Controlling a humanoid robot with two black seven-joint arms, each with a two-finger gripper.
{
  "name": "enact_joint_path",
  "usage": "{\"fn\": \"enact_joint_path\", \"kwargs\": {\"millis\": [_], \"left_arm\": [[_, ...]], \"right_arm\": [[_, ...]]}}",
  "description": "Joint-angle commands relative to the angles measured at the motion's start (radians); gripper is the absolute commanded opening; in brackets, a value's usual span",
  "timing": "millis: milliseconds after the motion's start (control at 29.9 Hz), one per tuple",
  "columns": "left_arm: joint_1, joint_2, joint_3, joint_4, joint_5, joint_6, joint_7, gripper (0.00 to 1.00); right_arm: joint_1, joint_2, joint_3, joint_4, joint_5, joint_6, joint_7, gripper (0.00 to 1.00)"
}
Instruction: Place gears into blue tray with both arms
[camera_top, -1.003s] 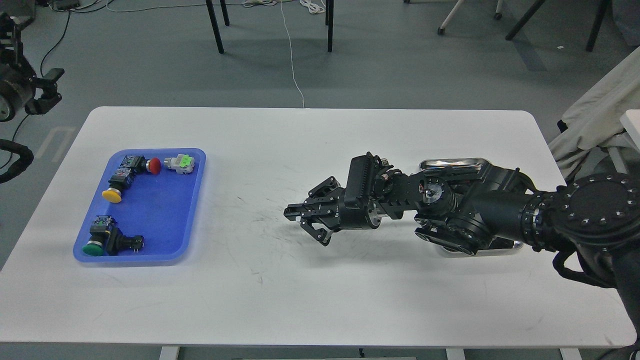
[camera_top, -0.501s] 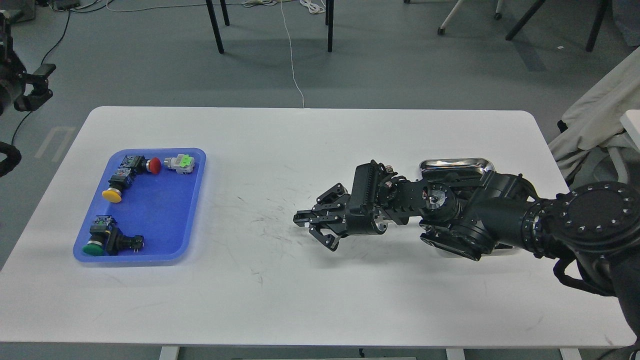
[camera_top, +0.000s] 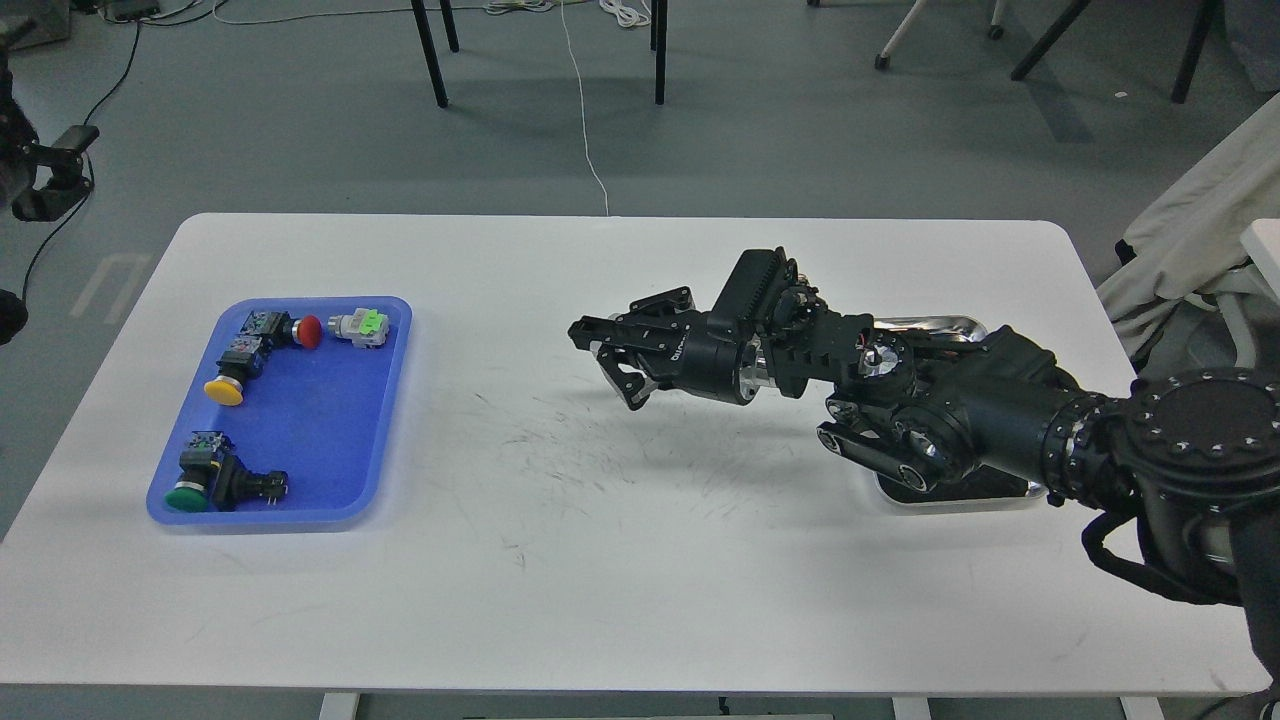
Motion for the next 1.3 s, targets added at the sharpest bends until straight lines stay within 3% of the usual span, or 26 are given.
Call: {"fn": "enact_joint_path", "kwargs": {"millis": [0, 435, 702, 936, 1270], "left_arm": [[0.000, 0.003, 0.000, 0.000, 0.000, 0.000, 0.000, 0.99], [-0.002, 0.037, 0.000, -0.022, 0.000, -0.002, 0.000, 0.99], [-0.002, 0.046, 0.000, -0.030, 0.000, 0.000, 0.000, 0.99], [-0.002, 0.076, 0.000, -0.059, 0.000, 0.008, 0.000, 0.99], [-0.002, 0.085, 0.000, -0.066, 0.000, 0.009, 0.000, 0.99]], "right_arm": [[-0.005, 0.000, 0.005, 0.058, 0.003, -0.029, 0.000, 0.01], [-0.072, 0.000, 0.008, 0.140, 0.045, -0.009, 0.000, 0.01], [-0.103, 0.000, 0.007, 0.136, 0.275, 0.074, 0.000, 0.01], [-0.130, 0.000, 0.005, 0.124, 0.280, 0.198, 0.000, 0.01], [-0.146, 0.000, -0.045, 0.105, 0.237, 0.253, 0.000, 0.02]]}}
